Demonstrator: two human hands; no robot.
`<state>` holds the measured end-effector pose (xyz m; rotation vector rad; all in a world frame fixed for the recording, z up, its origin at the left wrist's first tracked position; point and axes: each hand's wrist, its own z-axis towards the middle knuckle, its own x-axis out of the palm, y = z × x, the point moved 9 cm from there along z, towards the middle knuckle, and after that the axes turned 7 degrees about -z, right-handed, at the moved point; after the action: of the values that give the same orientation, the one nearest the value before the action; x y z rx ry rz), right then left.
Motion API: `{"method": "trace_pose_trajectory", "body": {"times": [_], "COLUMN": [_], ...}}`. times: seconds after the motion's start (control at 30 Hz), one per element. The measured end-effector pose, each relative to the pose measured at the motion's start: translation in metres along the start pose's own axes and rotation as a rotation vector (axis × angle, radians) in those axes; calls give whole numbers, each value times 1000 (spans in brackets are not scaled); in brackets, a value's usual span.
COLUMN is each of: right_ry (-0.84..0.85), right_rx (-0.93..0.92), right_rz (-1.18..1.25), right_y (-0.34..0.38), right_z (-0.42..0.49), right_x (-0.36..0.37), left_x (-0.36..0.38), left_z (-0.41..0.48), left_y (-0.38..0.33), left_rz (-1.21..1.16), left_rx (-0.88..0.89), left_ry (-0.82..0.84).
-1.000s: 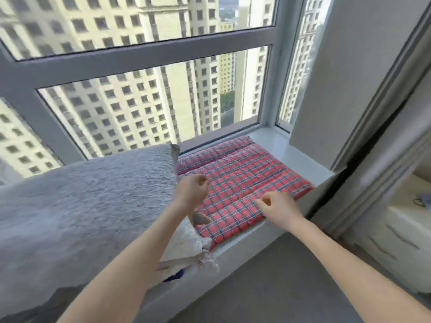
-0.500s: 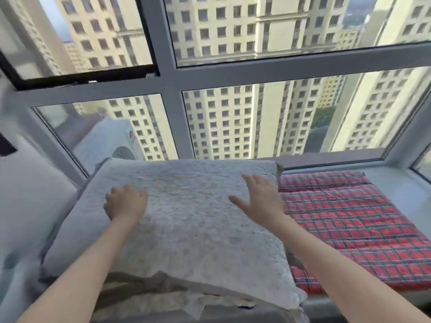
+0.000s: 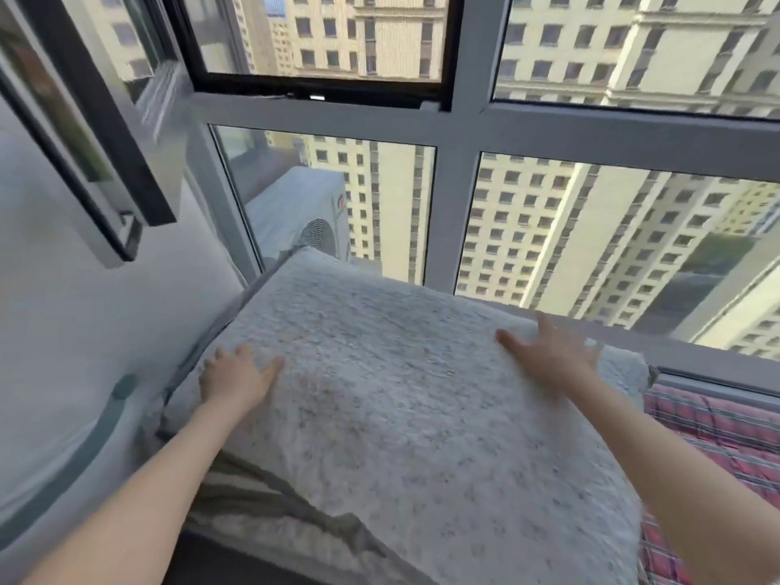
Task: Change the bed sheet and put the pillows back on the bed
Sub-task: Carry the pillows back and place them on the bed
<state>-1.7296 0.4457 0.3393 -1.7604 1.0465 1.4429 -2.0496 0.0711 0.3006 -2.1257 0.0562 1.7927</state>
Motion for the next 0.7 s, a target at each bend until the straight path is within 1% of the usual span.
{"method": "trace_pose_trajectory", "body": {"times": [0.03, 0.1, 0.17, 0.23, 0.27, 0.33, 0.4, 0.5, 0.6, 0.7], "right_ry": [20, 31, 2, 7, 16, -2, -109, -284, -360, -434], "right_rx": [70, 197, 329, 455, 501, 572, 618, 632, 612, 574], "right_rz": [64, 190, 302, 421, 458, 457, 421, 379, 352, 314], "right_y": [-16, -45, -72, -89, -93, -92, -86, -79, -77, -75], "right_z": [-8, -29, -50, -70, -76, -82, -85, -91, -103, -116], "right_x": [10, 33, 49, 63, 68, 69, 57, 41, 32, 18], "left_x": [-5, -6, -1, 4, 5, 9, 14, 16, 5, -27], "left_z": [5, 18, 37, 56, 63, 75, 83, 85, 74, 49], "left_y": [-14, -30, -31, -27, -27, -30, -31, -31, -44, -74], "left_rz": [32, 39, -8, -71, -109, -189, -250, -389, -469, -510], "left_rx": [60, 121, 116, 75, 62, 51, 38, 42, 96, 172], "left_ry": [-25, -2, 47, 74, 71, 65, 35, -34, -72, -150]}}
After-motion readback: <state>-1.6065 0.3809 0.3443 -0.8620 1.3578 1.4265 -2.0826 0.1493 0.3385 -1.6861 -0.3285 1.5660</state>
